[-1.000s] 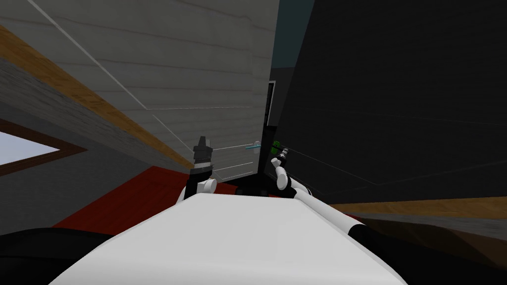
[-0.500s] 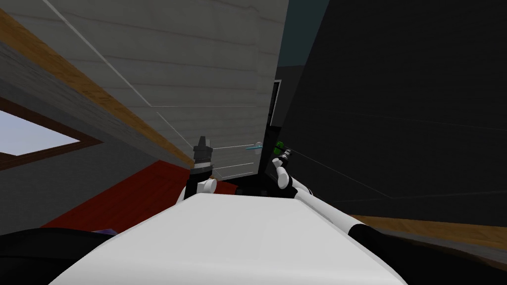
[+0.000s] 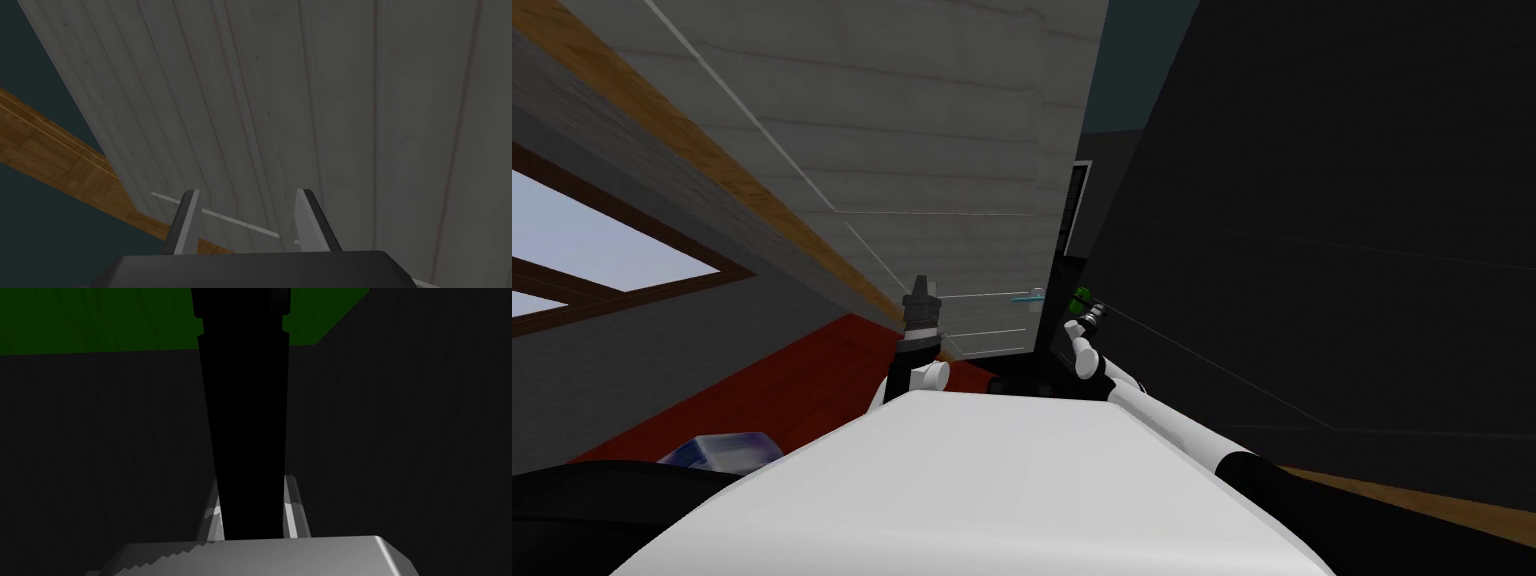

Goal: Push the door open

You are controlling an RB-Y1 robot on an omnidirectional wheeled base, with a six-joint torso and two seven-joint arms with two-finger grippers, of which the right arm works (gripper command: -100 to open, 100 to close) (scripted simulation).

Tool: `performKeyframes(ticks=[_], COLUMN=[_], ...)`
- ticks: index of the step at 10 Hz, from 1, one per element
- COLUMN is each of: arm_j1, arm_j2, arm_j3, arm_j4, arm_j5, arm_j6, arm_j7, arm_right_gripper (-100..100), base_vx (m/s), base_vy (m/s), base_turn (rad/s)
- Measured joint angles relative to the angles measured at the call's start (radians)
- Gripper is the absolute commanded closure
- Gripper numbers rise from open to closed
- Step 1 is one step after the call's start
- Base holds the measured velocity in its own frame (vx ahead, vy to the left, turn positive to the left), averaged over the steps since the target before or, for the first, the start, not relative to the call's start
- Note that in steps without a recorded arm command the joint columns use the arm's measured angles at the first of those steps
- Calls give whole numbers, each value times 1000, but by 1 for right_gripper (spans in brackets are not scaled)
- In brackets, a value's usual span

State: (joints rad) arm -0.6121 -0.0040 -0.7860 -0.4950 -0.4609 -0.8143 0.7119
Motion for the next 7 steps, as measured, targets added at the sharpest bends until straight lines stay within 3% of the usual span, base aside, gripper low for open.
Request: performKeyframes(ticks=[1,3,5,6,7], arm_j1=[-18,-4,-9,-3,-10], arm_j2=[-18,-5,-14,-6,-14], arm_j3=[-12,-17,-17,-19,-18], arm_j4=[47,2,2,-20,-4], arm_j5=[-7,-9,-10,-11,-11], arm_j6=[-37,-4,-8,-1,-7], arm_j7=[-3,16,11,17,13], arm_right_gripper=[100,100,100,100,100], base_vx=[24,6,-4,0,-1], base_vy=[-64,-2,9,0,-2], base_turn=[48,-15,0,0,12])
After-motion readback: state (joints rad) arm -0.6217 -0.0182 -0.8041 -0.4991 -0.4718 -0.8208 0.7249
